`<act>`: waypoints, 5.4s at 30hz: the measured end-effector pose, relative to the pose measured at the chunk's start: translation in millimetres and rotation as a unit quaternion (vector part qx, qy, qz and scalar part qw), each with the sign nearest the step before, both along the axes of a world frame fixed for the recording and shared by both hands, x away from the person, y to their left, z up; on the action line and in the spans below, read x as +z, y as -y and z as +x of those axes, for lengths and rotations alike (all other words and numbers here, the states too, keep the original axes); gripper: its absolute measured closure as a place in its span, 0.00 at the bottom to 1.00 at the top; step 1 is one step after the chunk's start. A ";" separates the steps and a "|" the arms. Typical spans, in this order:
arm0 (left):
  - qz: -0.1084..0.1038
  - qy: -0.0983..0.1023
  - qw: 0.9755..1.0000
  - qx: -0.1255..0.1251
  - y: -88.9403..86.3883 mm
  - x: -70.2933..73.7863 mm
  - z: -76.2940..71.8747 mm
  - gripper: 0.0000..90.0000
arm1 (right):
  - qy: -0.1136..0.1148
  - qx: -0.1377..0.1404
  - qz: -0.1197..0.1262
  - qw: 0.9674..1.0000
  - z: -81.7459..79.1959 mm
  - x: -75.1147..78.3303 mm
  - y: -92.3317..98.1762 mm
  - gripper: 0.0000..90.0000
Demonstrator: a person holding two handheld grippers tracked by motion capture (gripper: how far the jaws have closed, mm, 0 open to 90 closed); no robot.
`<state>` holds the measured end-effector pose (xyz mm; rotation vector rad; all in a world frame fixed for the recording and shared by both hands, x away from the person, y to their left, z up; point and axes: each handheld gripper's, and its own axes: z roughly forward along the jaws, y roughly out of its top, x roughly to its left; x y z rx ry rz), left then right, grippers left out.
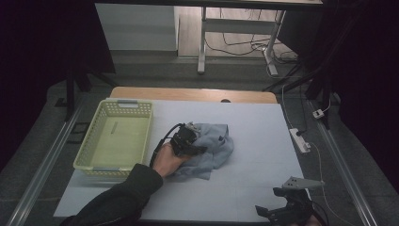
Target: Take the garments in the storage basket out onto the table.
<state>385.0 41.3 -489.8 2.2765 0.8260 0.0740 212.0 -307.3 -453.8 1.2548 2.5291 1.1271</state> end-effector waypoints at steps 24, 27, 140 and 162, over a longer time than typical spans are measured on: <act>0.031 0.005 0.999 -0.015 10.6 -20.2 0.7 0.29 | 0.000 0.004 -0.003 1.000 -0.2 -0.1 -0.7 0.01; 0.027 0.006 1.000 -0.008 9.6 -19.9 1.1 0.21 | 0.001 0.003 -0.002 1.000 -0.5 0.0 -0.6 0.01; -0.132 0.066 0.985 0.087 -197.7 45.3 -164.2 0.00 | 0.007 -0.005 -0.003 1.000 -0.8 1.2 -1.3 0.01; -0.160 0.059 0.969 0.177 -269.0 22.1 -222.9 0.00 | 0.005 -0.010 -0.008 1.000 -0.4 1.0 -1.9 0.00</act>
